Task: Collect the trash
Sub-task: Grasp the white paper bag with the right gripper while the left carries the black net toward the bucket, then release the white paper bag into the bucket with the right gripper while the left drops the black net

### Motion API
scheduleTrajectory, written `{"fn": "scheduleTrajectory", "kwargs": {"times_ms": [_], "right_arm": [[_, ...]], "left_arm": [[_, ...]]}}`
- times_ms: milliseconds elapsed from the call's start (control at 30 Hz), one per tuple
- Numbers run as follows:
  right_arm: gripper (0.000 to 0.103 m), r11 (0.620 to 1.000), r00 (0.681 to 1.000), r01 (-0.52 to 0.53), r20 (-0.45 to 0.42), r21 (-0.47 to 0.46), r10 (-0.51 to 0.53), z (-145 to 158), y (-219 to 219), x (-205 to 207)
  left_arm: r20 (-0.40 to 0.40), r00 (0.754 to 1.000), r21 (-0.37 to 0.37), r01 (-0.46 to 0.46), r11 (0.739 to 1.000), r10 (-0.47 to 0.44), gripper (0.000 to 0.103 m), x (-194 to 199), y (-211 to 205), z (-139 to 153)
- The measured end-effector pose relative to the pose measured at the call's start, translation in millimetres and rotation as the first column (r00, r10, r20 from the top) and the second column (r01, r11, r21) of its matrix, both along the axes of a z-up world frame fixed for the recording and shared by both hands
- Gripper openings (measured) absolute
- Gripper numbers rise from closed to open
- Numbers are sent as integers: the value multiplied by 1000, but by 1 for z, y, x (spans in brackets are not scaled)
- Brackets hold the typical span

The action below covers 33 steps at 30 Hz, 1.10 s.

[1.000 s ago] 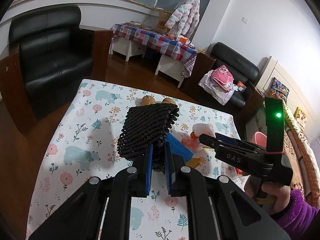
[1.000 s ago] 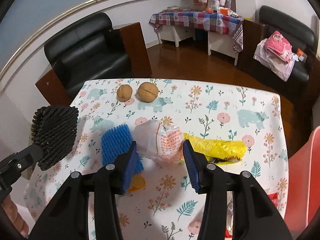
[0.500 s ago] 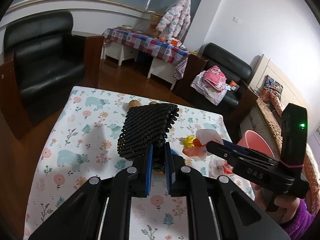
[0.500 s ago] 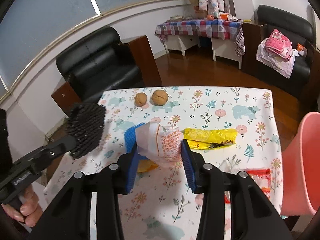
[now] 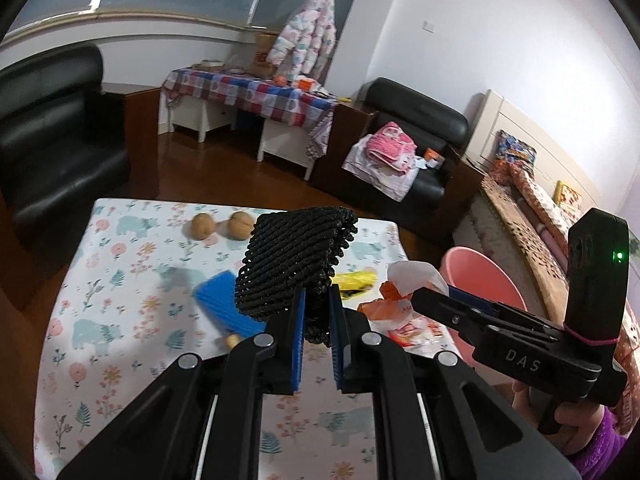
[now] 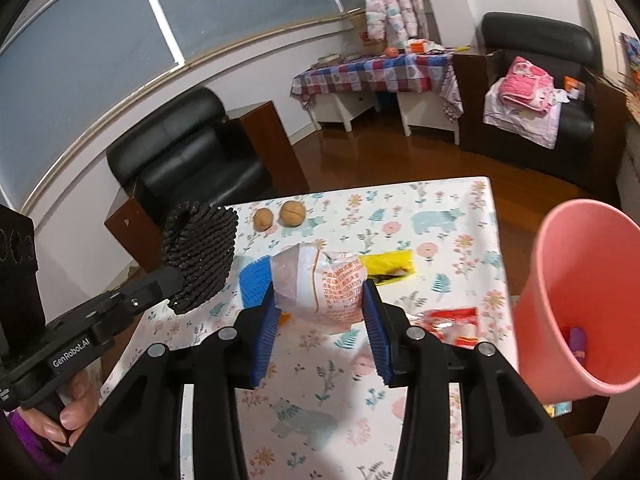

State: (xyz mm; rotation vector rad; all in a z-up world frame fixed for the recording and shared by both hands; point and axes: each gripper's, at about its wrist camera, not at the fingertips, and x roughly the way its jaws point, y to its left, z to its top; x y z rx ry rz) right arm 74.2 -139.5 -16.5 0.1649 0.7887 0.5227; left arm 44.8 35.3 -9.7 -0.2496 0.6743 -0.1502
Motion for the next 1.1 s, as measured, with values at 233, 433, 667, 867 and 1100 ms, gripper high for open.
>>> {"fn": "scheduleTrajectory", "kwargs": {"times_ms": [233, 433, 667, 867, 1100], "right_arm": [[42, 995, 995, 97, 10, 29, -97, 3, -44, -3], [42, 977, 977, 210, 20, 38, -211, 3, -93, -5], [42, 944, 943, 330, 30, 10, -330, -3, -143, -10], [42, 918, 918, 396, 21, 8, -396, -10, -174, -13], [42, 898, 898, 439, 13, 10, -439, -17, -196, -16]], "left_arm": [[8, 997, 13, 83, 996, -83, 10, 9, -40, 5], [7, 987, 9, 163, 987, -163, 10, 19, -78, 8], [1, 970, 8, 244, 970, -244, 10, 33, -117, 9], [-9, 950, 0, 311, 950, -311, 10, 42, -151, 9], [-16, 928, -10, 373, 928, -373, 10, 52, -184, 8]]}}
